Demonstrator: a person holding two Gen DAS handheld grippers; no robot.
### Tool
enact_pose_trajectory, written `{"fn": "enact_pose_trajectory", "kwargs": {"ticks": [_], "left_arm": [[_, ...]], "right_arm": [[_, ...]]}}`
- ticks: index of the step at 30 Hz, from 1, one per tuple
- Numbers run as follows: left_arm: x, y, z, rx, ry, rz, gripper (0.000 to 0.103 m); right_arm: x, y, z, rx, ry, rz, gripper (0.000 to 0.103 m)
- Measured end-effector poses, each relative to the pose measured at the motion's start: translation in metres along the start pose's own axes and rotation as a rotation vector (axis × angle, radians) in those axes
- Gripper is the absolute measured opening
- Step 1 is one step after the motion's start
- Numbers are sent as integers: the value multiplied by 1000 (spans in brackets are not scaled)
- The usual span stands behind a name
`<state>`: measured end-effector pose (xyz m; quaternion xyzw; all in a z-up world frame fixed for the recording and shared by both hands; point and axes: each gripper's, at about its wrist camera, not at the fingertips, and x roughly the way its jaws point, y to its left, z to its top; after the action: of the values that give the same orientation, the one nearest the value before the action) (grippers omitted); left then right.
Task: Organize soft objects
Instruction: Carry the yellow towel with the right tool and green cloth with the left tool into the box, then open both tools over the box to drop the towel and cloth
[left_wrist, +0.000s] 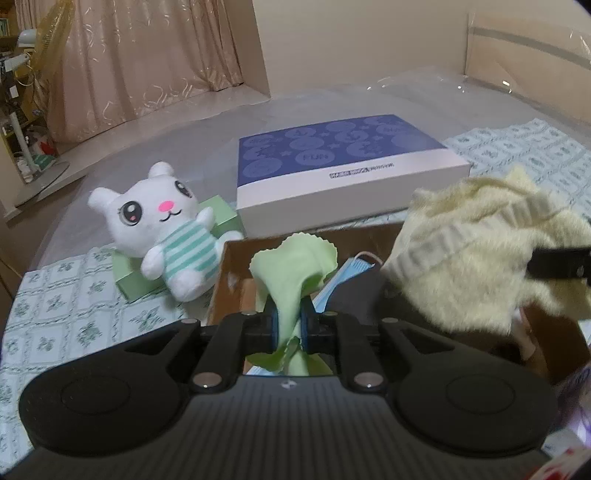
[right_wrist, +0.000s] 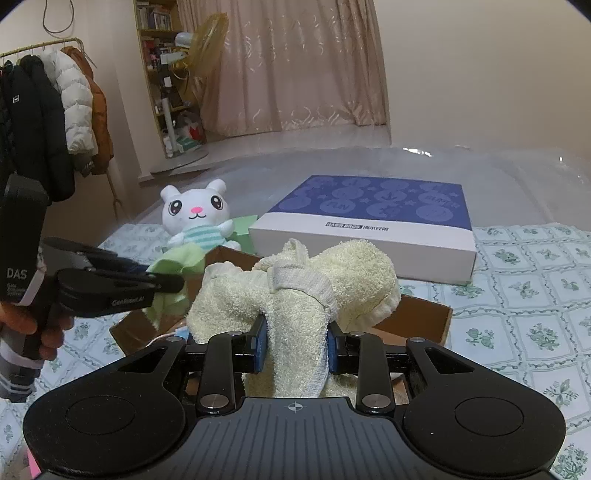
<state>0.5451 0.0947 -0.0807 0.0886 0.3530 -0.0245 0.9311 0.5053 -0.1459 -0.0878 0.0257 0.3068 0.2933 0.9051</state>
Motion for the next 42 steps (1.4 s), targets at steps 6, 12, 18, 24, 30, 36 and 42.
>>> {"fn": "enact_pose_trajectory", "kwargs": {"ticks": [6, 12, 18, 24, 30, 36, 42], "left_arm": [[10, 3, -3, -18, -17, -16, 42], [7, 11, -20, -26, 12, -22, 42], [-8, 25, -39, -48, 23, -29, 42], [-28, 38, -56, -80, 31, -39, 42], [-48, 47, -71, -118, 28, -39, 41], [-60, 58, -84, -148, 45, -12, 41], [-75, 67, -98, -179, 63, 7, 41]], "right_arm": [[10, -6, -2, 40, 9, 16, 34], [18, -10, -1, 48, -10, -3, 63], [7, -24, 4, 53, -29, 15, 72], [0, -26, -4, -34, 40, 18, 37], [30, -19, -28, -91, 207, -5, 6], [57, -17, -42, -98, 315, -32, 6], [34, -22, -35, -27, 248, -30, 6]]}}
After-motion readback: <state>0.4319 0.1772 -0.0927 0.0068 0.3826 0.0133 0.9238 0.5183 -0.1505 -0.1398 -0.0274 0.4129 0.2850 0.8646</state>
